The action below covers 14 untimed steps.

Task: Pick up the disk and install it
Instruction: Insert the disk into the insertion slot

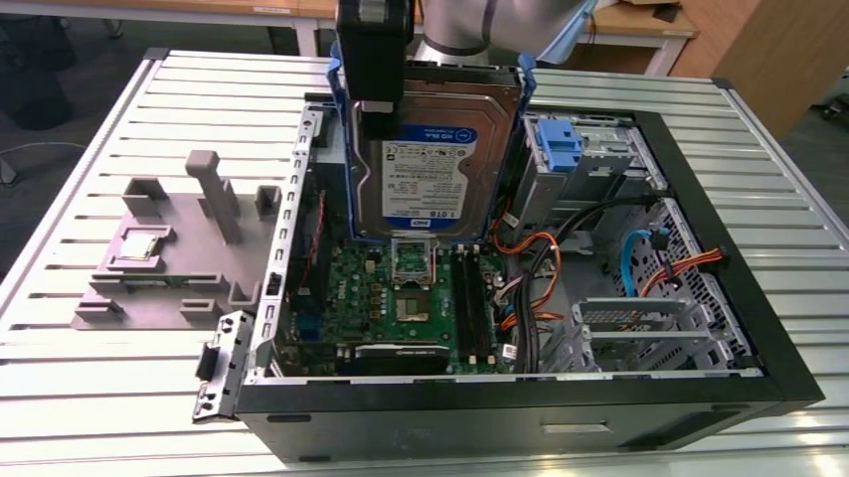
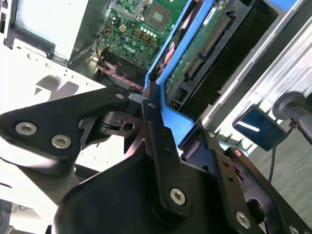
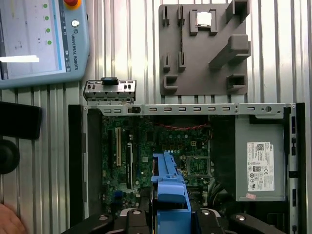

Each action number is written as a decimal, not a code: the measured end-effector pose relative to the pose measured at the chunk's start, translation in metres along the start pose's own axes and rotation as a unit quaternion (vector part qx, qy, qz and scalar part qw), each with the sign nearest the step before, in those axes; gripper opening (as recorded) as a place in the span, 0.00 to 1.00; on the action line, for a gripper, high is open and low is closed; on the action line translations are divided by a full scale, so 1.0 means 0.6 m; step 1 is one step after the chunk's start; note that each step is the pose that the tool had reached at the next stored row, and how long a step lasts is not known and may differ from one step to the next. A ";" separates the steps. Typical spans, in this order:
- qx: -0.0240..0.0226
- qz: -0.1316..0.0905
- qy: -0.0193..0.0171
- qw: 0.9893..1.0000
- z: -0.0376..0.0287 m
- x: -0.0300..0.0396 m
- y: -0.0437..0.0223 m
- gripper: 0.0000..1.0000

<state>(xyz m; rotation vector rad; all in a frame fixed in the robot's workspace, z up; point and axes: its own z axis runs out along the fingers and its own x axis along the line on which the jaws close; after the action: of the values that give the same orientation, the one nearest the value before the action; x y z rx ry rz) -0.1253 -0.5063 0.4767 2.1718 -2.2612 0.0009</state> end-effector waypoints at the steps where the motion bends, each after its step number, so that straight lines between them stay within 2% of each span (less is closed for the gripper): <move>1: 0.000 0.000 0.000 1.000 0.000 0.000 -0.002 0.37; 14: 0.000 0.000 0.000 1.000 0.001 -0.001 -0.017 0.37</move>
<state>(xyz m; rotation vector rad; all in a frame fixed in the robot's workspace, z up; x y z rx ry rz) -0.1149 -0.5063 0.4759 2.1719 -2.2612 0.0009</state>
